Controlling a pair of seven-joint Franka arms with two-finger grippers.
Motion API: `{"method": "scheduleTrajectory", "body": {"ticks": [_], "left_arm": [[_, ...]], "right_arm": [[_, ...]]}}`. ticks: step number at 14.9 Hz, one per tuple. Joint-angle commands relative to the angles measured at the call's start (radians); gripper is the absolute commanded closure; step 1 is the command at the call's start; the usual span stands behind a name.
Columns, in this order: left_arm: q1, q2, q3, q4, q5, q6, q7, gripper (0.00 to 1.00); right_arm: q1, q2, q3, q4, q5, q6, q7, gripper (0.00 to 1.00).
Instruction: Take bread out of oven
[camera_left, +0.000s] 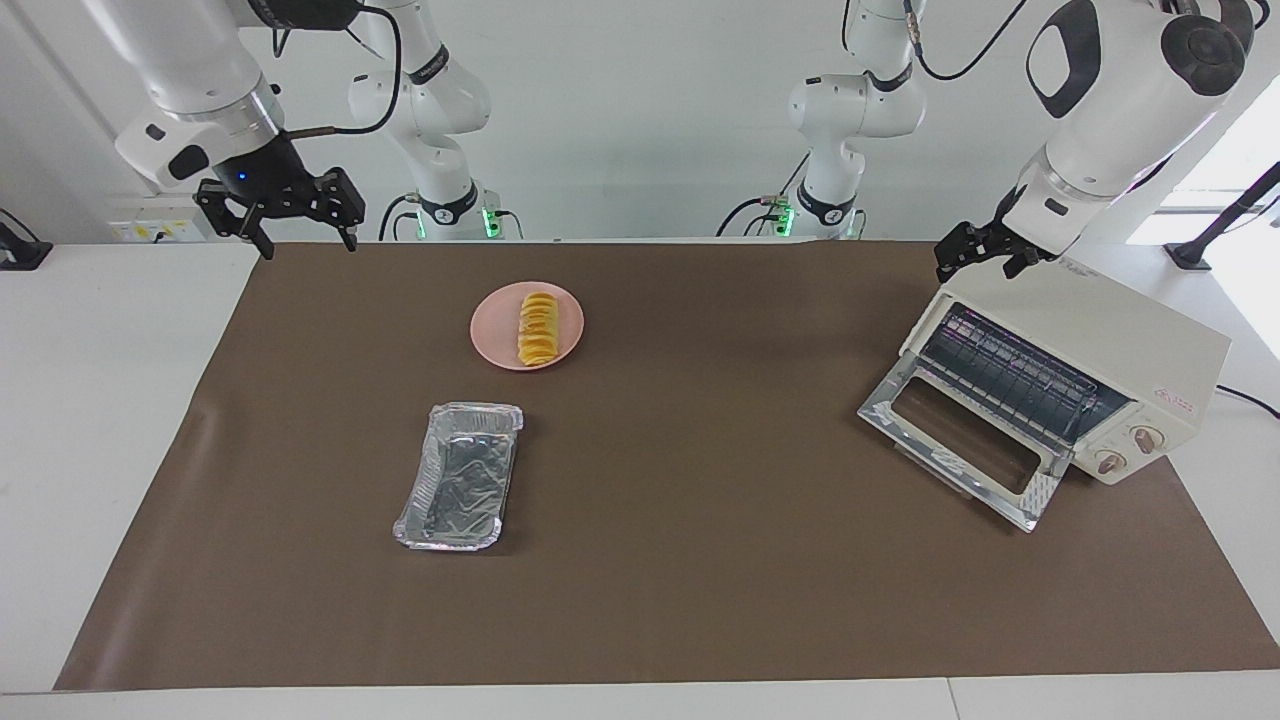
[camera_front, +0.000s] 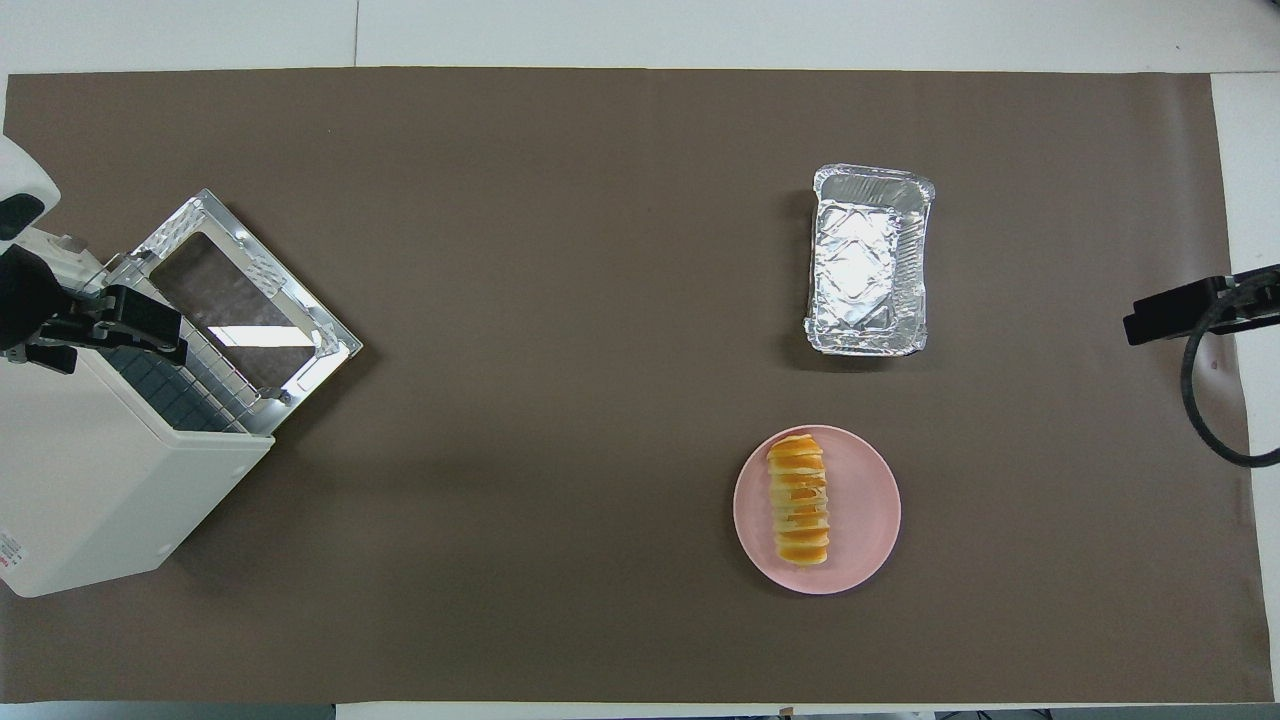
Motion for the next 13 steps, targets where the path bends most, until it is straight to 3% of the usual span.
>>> {"method": "scheduleTrajectory", "body": {"ticks": [1,3,13], "left_arm": [[0.014,-0.008,-0.011,0.001,0.015,-0.01,-0.004,0.0],[0.014,-0.008,-0.011,0.001,0.015,-0.01,-0.004,0.0],[0.014,-0.008,-0.011,0.001,0.017,-0.01,-0.004,0.0]], "right_arm": [[-0.02,0.004,0.013,-0.02,-0.011,0.004,-0.003,0.0],[-0.023,-0.002,0.013,-0.068,-0.011,0.041,-0.001,0.0],[-0.027,0.003,0.015,-0.059,0.009,0.03,0.009,0.0]]}}
